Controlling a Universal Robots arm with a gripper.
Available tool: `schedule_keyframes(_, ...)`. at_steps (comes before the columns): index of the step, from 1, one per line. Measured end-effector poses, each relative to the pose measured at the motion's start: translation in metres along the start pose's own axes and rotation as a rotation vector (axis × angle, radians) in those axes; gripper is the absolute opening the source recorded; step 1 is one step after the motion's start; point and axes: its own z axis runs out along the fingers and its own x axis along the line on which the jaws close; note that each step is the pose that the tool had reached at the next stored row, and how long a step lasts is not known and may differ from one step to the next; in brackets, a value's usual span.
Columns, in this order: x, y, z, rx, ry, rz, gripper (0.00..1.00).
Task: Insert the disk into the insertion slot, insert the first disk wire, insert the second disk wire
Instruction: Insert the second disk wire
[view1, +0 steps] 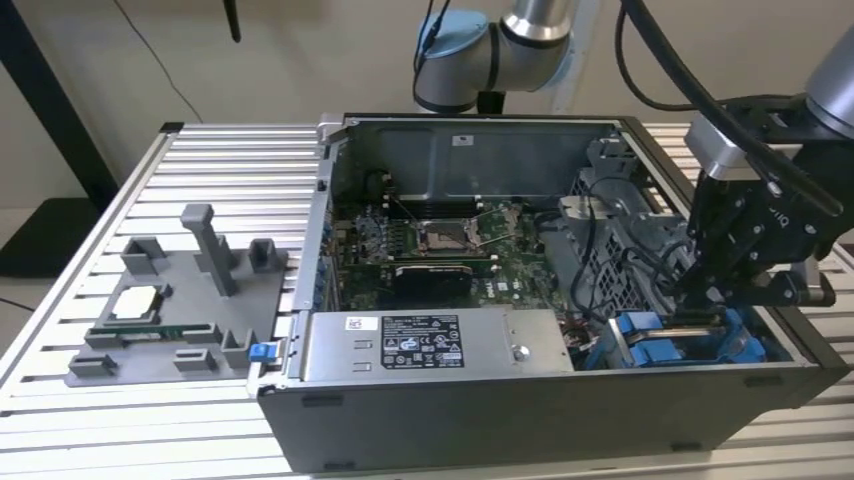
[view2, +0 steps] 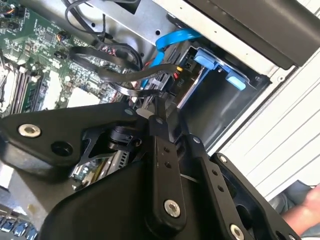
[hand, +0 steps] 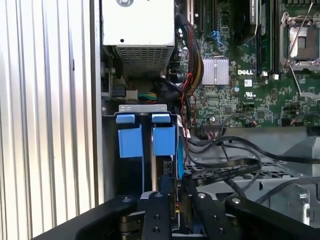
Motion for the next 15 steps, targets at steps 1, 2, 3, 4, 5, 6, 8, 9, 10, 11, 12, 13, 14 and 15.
schedule_keyframes(1, -0.0002, 0.0001, -0.0024, 0.0, 0.0, 0.0, 1.0)
schedule_keyframes(2, -0.0004, 0.0002, -0.0048, 0.0, 0.0, 0.0, 1.0)
schedule_keyframes(3, -0.0006, 0.0003, -0.0071, 0.0, 0.0, 0.0, 1.0)
schedule_keyframes(4, -0.0008, 0.0004, -0.0092, 0.0, -0.0001, 0.0, 1.0)
schedule_keyframes(5, -0.001, 0.0005, -0.011, 0.0, 0.0, 0.0, 1.0)
schedule_keyframes(6, -0.0011, 0.0005, -0.0122, 0.0, -0.0001, 0.0, 1.0)
schedule_keyframes(8, -0.0013, 0.0006, -0.0142, 0.0, -0.0006, 0.0, 1.0)
schedule_keyframes(9, -0.0013, 0.0006, -0.0146, 0.0, -0.0011, 0.0, 1.0)
schedule_keyframes(10, -0.0013, 0.0006, -0.0146, 0.0, -0.0012, 0.0, 1.0)
schedule_keyframes(11, -0.0013, 0.0006, -0.0146, 0.0, -0.0012, 0.0, 1.0)
schedule_keyframes(12, -0.0013, 0.0007, -0.0148, 0.0, -0.001, 0.0, 1.0)
schedule_keyframes(13, -0.0013, 0.0006, -0.0148, 0.0, -0.001, 0.0, 1.0)
schedule_keyframes(14, -0.0013, 0.0006, -0.0148, 0.0, -0.0011, 0.0, 1.0)
schedule_keyframes(15, -0.0013, 0.0006, -0.0148, 0.0, -0.0011, 0.0, 1.0)
